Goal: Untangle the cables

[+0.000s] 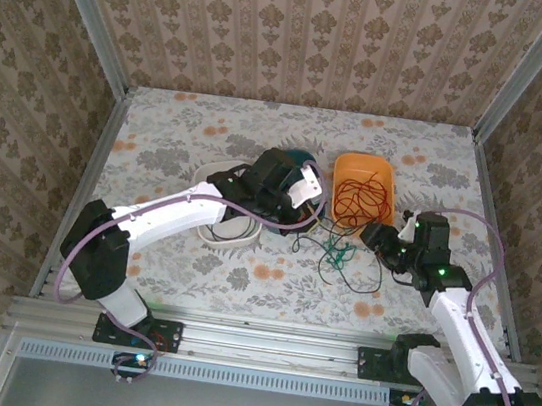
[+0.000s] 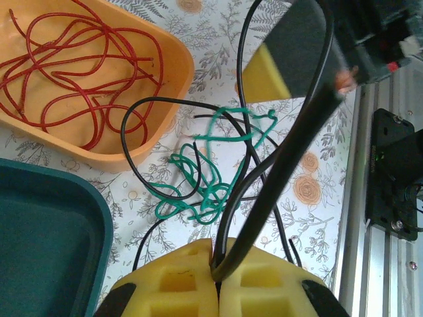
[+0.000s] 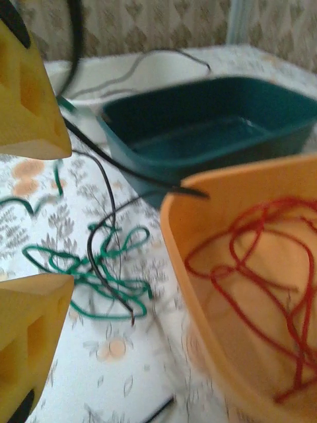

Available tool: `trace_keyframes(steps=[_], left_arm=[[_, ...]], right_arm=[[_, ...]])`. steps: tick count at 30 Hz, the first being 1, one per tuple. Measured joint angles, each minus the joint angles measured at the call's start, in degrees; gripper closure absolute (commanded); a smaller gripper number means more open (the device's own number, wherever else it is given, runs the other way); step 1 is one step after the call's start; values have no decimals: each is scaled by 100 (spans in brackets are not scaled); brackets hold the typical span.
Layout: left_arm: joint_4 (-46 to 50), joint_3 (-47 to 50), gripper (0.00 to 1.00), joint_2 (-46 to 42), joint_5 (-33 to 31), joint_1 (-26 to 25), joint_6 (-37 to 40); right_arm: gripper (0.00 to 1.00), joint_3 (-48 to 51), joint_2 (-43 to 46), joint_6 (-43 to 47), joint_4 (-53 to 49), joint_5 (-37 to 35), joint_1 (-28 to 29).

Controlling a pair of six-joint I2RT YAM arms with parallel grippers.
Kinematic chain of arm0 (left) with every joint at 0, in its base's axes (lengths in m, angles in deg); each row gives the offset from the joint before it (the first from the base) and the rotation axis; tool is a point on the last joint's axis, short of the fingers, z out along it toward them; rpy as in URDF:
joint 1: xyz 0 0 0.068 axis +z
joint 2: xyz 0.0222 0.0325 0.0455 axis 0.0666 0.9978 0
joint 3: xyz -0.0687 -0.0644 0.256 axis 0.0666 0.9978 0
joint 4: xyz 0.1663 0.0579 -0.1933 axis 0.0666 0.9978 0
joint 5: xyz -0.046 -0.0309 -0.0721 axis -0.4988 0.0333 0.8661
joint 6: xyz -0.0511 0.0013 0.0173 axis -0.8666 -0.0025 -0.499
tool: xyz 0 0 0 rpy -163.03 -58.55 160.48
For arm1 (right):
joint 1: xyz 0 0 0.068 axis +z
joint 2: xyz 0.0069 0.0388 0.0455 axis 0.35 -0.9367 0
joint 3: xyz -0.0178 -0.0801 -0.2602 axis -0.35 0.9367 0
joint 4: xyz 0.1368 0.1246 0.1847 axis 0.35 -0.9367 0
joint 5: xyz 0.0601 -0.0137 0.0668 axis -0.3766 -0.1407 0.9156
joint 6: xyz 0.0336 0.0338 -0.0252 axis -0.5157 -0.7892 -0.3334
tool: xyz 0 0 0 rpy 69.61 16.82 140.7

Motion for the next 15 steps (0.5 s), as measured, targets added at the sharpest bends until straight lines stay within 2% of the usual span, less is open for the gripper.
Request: trace_keyframes(steps=[7, 15], left_arm=[[-83, 7, 100, 0, 9, 0, -72], [-157, 42, 100, 0, 68, 0, -186]], right_arm=[[53, 221, 240, 39, 461, 776, 109], [53, 249, 162, 122, 726, 1043, 461]])
